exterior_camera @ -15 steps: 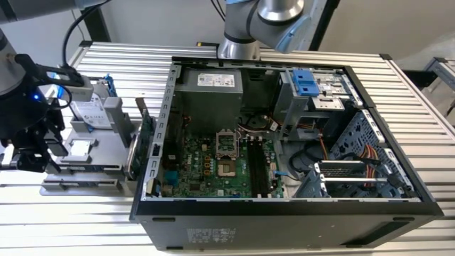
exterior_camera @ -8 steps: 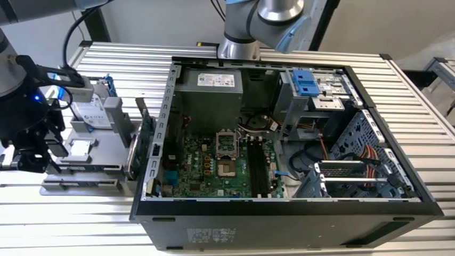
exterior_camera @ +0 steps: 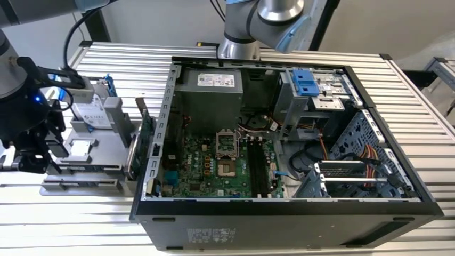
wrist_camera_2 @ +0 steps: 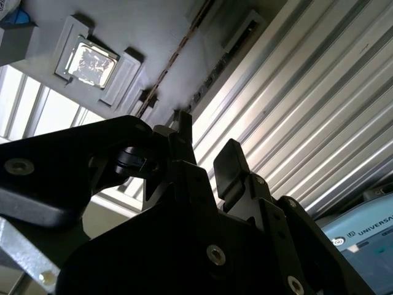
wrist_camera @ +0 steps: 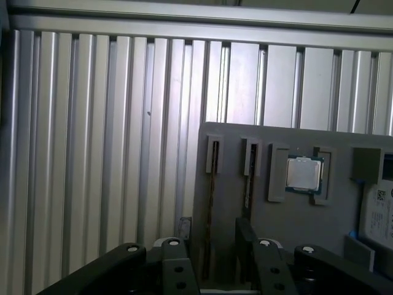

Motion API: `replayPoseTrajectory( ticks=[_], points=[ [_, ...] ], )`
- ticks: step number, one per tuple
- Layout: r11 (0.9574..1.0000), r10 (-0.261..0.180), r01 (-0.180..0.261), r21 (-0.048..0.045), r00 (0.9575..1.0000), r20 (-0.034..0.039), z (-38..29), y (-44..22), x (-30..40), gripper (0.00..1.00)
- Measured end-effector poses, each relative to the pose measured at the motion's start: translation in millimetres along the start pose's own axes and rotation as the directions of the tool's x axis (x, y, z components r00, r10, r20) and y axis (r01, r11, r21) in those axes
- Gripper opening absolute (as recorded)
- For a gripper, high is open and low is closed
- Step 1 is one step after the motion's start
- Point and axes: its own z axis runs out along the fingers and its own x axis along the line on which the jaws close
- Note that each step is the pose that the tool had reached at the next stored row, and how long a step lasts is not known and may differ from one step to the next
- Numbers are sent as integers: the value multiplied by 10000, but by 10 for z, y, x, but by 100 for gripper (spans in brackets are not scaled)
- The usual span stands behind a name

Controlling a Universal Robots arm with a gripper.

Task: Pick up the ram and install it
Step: 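Pick up the ram and move it above insertion slot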

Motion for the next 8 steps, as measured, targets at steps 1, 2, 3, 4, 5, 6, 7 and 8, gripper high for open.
replayPoseTrajectory(
  ticks=[1,2,3,4,5,6,7,8],
  points=[
    [10000,8,-8,0,10000,0,3,0,0,100],
    [10000,25,-25,-1,10000,0,6,0,0,100],
    [10000,57,-57,0,10000,2,13,-1,1,100],
    [10000,76,-76,0,10000,3,17,-1,1,100],
    [10000,90,-90,0,10000,3,21,-1,1,100],
    [9999,101,-101,-1,9999,3,24,-1,1,100],
    [9999,111,-111,-1,9999,3,28,-2,2,100],
    [9999,118,-118,-1,9999,3,31,-3,3,100]
  ],
)
